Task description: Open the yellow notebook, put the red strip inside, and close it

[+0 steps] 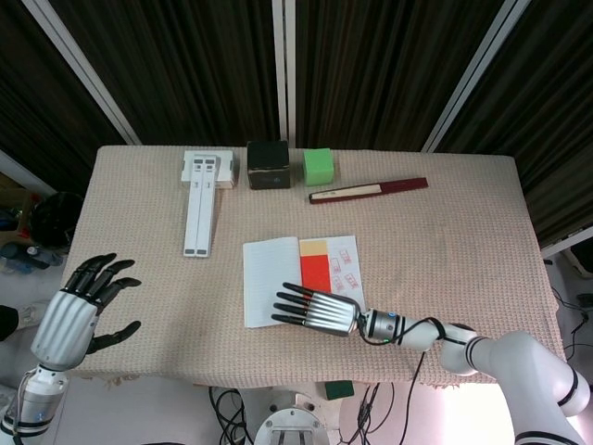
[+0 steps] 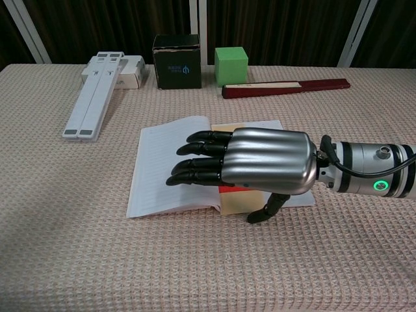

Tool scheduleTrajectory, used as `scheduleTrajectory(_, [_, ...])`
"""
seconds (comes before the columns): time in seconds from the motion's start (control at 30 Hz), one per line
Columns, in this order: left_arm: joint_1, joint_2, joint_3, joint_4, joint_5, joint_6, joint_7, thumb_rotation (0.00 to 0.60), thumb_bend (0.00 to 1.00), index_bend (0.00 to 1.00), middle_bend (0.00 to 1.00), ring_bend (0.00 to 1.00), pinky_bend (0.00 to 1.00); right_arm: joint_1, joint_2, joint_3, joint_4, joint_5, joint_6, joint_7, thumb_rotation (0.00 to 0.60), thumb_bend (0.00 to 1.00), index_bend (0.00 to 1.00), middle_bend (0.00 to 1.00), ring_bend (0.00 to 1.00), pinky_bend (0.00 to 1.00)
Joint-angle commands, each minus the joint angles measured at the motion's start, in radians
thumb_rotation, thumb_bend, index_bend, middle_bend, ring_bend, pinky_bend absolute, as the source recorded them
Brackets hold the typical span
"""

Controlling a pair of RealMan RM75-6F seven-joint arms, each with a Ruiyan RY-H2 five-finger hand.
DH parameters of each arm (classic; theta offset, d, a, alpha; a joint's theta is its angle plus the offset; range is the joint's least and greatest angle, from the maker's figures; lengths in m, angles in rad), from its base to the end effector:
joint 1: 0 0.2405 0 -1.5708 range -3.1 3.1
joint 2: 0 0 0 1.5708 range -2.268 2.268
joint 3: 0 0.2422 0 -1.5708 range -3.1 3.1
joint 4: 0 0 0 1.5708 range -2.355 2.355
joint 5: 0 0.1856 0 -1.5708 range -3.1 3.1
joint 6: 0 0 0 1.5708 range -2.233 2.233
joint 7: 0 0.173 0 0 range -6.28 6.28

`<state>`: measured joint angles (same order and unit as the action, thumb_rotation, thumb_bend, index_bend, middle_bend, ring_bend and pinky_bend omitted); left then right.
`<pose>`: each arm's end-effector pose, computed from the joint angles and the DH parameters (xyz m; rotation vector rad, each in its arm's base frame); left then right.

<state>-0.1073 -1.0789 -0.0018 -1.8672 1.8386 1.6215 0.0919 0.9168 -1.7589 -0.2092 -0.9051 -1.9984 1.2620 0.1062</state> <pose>-0.1838 0.1877 0.1728 -1.5537 -0.7596 -1.2823 -0.0928 -0.2839 -0.0734 2.5975 -0.0320 1.1951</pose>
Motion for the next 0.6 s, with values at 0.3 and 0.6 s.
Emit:
scheduleTrajectory(0.3, [0.001, -0.003, 0.001, 0.006, -0.001, 0.002, -0.007, 0.600, 0.03, 0.35, 0.22, 0.13, 0.18, 0.012, -0.009, 0.009, 0.020, 0.004, -0.009, 0.004, 0.600, 0.08, 0.00, 0.06, 0.00, 0.00])
scheduleTrajectory(0.6, [0.002, -0.001, 0.000, 0.008, -0.001, 0.005, -0.009, 0.600, 0.03, 0.36, 0.22, 0.13, 0.18, 0.017, -0.016, 0.011, 0.029, 0.005, -0.011, 0.006, 0.600, 0.08, 0.00, 0.06, 0.00, 0.00])
